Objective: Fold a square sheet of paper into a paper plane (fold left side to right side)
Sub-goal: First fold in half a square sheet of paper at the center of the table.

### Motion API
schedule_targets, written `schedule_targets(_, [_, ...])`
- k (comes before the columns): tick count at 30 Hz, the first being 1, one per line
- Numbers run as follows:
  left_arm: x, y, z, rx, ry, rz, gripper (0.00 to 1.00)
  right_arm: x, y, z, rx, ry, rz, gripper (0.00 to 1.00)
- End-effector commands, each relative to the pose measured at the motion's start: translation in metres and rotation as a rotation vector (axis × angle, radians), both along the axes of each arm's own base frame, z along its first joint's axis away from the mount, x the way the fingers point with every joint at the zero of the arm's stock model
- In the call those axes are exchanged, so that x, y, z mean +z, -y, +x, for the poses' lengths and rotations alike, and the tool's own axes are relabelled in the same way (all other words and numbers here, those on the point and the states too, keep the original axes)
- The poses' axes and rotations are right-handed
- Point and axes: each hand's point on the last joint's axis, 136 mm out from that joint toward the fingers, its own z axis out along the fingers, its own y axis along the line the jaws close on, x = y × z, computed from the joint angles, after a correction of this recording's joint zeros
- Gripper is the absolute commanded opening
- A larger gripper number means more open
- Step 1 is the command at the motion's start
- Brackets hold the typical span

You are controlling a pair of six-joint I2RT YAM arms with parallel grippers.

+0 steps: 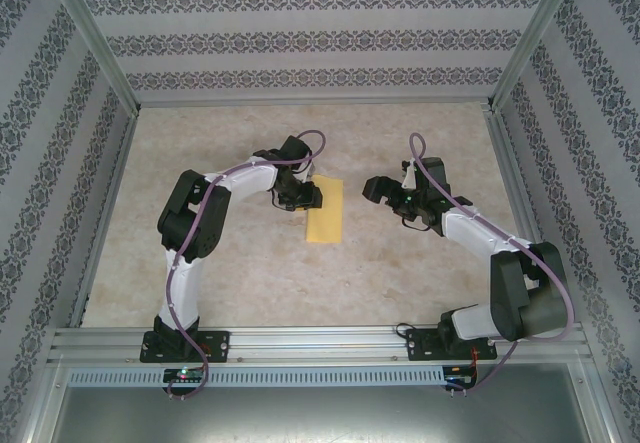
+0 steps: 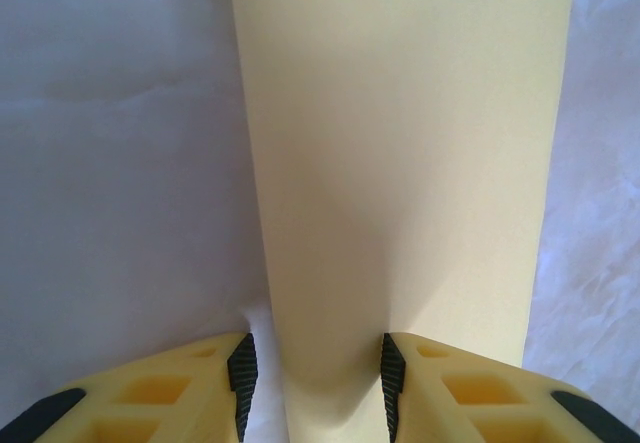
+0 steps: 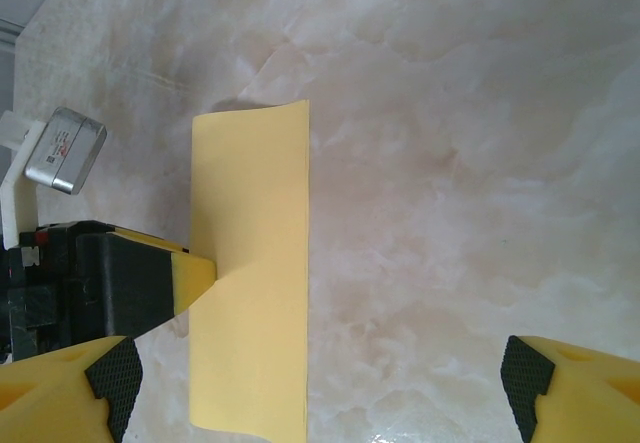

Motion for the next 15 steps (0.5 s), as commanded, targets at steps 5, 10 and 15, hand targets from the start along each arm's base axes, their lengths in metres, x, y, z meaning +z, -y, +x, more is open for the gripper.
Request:
schedule_targets(5, [-0.0306, 0.0071, -0.0169, -0.059, -0.051, 0.058, 0.43, 0.0041, 0.0001, -0.0032, 0.005, 0.007, 0.015, 0.95])
schedule_targets(10, [-0.0311, 0.0086, -0.0173, -0.063, -0.054, 0.059, 0.43, 0.0031, -0.0003, -0.0036, 0.007, 0.002, 0.017, 0.96])
schedule_targets(15, [-0.0327, 0.0092, -0.0182, -0.068, -0.058, 0.065, 0.43, 0.0025, -0.0004, -0.0035, 0.008, 0.001, 0.016, 0.96])
